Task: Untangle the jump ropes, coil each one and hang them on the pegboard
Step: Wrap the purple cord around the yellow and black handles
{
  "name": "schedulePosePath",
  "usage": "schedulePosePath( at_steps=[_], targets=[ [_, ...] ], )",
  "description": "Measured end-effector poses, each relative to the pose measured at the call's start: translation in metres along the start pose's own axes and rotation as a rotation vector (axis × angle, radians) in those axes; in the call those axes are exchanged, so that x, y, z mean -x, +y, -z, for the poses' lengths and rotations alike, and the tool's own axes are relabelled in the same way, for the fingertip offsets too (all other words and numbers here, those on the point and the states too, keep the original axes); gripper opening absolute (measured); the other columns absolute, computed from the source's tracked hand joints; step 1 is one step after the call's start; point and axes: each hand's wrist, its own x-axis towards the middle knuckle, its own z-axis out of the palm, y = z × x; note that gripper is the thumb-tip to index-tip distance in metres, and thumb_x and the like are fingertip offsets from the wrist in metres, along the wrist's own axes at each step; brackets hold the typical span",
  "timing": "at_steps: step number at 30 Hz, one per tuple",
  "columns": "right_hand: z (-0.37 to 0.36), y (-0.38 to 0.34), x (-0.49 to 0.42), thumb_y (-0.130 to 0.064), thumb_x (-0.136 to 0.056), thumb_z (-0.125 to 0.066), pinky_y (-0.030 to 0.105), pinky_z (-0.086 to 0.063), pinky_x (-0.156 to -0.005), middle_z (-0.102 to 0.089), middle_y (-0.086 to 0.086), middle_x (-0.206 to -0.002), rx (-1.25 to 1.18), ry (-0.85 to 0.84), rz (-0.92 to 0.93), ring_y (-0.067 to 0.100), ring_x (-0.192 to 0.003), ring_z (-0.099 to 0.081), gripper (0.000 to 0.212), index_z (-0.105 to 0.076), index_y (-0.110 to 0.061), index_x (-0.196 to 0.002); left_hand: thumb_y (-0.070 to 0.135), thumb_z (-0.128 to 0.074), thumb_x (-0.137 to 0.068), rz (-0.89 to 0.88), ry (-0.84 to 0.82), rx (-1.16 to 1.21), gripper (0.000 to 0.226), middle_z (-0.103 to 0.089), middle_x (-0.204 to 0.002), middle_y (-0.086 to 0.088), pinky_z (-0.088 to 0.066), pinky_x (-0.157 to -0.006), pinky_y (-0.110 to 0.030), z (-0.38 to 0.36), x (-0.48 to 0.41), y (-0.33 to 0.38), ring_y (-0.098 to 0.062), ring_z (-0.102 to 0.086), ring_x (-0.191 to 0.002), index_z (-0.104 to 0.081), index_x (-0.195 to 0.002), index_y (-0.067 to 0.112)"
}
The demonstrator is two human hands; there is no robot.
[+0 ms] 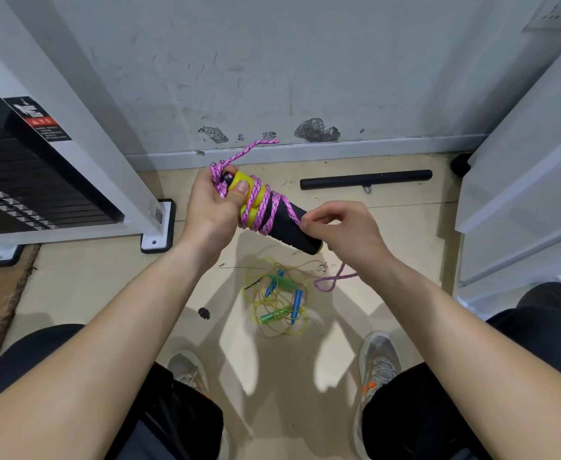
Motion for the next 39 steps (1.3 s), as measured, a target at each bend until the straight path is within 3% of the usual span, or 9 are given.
schedulePosePath(
  at_steps=[3, 6, 9, 14, 17, 24, 29, 34, 39],
  targets=[
    [0.01, -0.003, -0.002, -0.032, -0.07, -0.089, 0.02, -0.034, -0.043, -0.063, -0.007, -0.063, -0.058, -0.056, -0.211, 0.011, -0.052, -0.048, 0.024, -0.071, -0.017, -0.065, 0.008, -0.059, -0.098, -0.013, -0.04, 0.009, 0.025, -0.059, -0.103, -0.005, -0.057, -0.074, -0.026, -0.001, 0.002, 0.002, -0.013, -0.062, -0.088, -0.051, -0.121, 0.003],
    [0.018, -0.001, -0.004, -0.058, -0.062, -0.087, 0.026, -0.032, -0.044, -0.06, 0.002, -0.068, 0.034, -0.052, -0.342, 0.017, -0.056, -0.046, 0.052, -0.059, -0.015, -0.067, 0.008, -0.06, -0.098, -0.004, -0.045, 0.059, 0.022, -0.059, -0.101, -0.006, -0.057, -0.072, -0.03, 0.003, -0.002, 0.003, -0.016, -0.063, -0.086, -0.052, -0.118, 0.006],
    [0.017, 0.001, 0.001, -0.069, -0.069, -0.077, 0.025, -0.032, -0.044, -0.063, 0.003, -0.076, 0.033, -0.141, -0.39, 0.015, -0.056, -0.043, 0.06, -0.06, -0.012, -0.08, 0.008, -0.059, -0.098, 0.036, -0.043, 0.114, 0.018, -0.061, -0.096, -0.006, -0.057, -0.069, -0.032, 0.005, -0.006, 0.004, -0.017, -0.065, -0.08, -0.053, -0.115, 0.007],
    [0.012, 0.007, -0.004, -0.05, -0.077, -0.079, 0.025, -0.02, -0.044, -0.048, 0.008, -0.077, -0.306, -0.16, -0.276, 0.012, -0.047, -0.023, 0.036, -0.063, -0.019, -0.071, 0.001, -0.054, -0.099, 0.081, -0.053, 0.273, 0.011, -0.062, -0.086, -0.004, -0.055, -0.07, -0.033, 0.009, -0.012, 0.008, -0.018, -0.065, -0.078, -0.053, -0.107, 0.007],
    [0.01, 0.009, -0.003, -0.044, -0.08, -0.079, 0.024, -0.015, -0.043, -0.045, -0.003, -0.07, -0.424, -0.26, -0.365, 0.012, -0.052, -0.016, 0.031, -0.066, -0.017, -0.091, -0.001, -0.053, -0.098, 0.116, -0.043, 0.314, 0.012, -0.062, -0.088, -0.006, -0.056, -0.071, -0.033, 0.01, -0.011, 0.008, -0.019, -0.066, -0.079, -0.054, -0.107, 0.006],
    [0.006, 0.009, -0.005, -0.031, -0.081, -0.08, 0.021, -0.015, -0.043, -0.055, -0.005, -0.067, -0.516, -0.287, -0.388, 0.01, -0.052, -0.017, 0.019, -0.068, -0.017, -0.08, 0.005, -0.052, -0.101, 0.143, 0.006, 0.263, 0.01, -0.064, -0.1, -0.012, -0.057, -0.08, -0.038, 0.009, -0.01, 0.0, -0.025, -0.066, -0.089, -0.055, -0.11, 0.007],
    [0.003, 0.014, -0.004, -0.024, -0.084, -0.075, 0.018, -0.019, -0.041, -0.058, 0.0, -0.075, -0.615, -0.261, -0.362, 0.009, -0.051, -0.019, 0.011, -0.076, -0.017, -0.093, 0.006, -0.048, -0.103, 0.244, -0.009, 0.262, 0.014, -0.071, -0.086, -0.006, -0.059, -0.073, -0.035, 0.005, -0.009, -0.006, -0.019, -0.071, -0.074, -0.061, -0.099, 0.003],
    [0.008, 0.011, -0.002, -0.017, -0.085, -0.072, 0.014, -0.024, -0.037, -0.062, -0.004, -0.071, -0.748, -0.326, -0.408, 0.005, -0.048, -0.02, 0.027, -0.069, -0.014, -0.111, 0.004, -0.047, -0.103, 0.35, -0.063, 0.385, 0.016, -0.075, -0.074, -0.002, -0.058, -0.078, -0.04, 0.003, -0.009, -0.006, -0.018, -0.072, -0.071, -0.06, -0.095, 0.002],
    [0.015, 0.007, 0.001, -0.016, -0.082, -0.064, 0.011, -0.023, -0.04, -0.047, -0.008, -0.063, -0.806, -0.45, -0.263, 0.001, -0.046, -0.025, 0.012, -0.072, -0.015, -0.091, 0.0, -0.044, -0.102, 0.39, -0.077, 0.517, 0.017, -0.072, -0.067, -0.005, -0.061, -0.068, -0.037, 0.008, -0.014, 0.001, -0.017, -0.07, -0.065, -0.057, -0.091, -0.003]
  ],
)
